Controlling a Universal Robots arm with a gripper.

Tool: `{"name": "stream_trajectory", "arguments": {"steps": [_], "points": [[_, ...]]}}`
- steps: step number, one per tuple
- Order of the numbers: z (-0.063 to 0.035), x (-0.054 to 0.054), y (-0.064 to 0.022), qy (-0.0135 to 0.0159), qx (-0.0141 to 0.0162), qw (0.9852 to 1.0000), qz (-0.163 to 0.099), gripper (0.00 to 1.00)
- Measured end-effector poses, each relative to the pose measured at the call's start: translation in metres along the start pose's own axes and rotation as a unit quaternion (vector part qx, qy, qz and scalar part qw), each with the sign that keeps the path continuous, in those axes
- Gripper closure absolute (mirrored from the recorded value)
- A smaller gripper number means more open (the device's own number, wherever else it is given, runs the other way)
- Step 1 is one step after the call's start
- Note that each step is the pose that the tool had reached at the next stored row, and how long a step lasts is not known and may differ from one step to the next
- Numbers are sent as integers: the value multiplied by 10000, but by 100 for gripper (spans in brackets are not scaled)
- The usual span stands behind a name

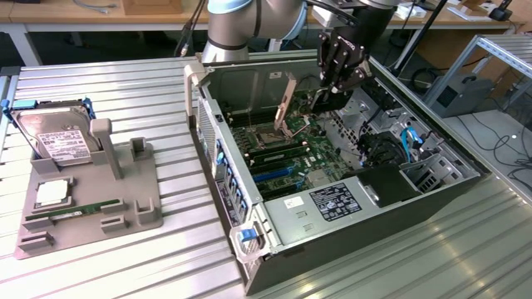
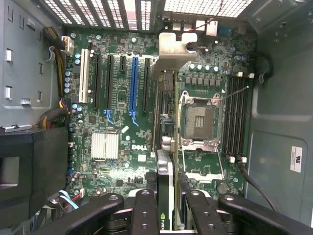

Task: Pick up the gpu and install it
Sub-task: 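Insert the gpu into the slot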

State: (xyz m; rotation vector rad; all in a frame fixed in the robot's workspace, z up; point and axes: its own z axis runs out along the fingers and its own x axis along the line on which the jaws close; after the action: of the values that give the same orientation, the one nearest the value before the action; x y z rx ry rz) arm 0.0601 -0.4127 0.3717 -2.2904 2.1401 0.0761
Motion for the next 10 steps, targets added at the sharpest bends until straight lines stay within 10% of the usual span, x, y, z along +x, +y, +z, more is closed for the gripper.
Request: {"name": "stream_trajectory", "arguments": {"steps": [10], "points": [[42,31,1,0,0,10000,0,73]]}}
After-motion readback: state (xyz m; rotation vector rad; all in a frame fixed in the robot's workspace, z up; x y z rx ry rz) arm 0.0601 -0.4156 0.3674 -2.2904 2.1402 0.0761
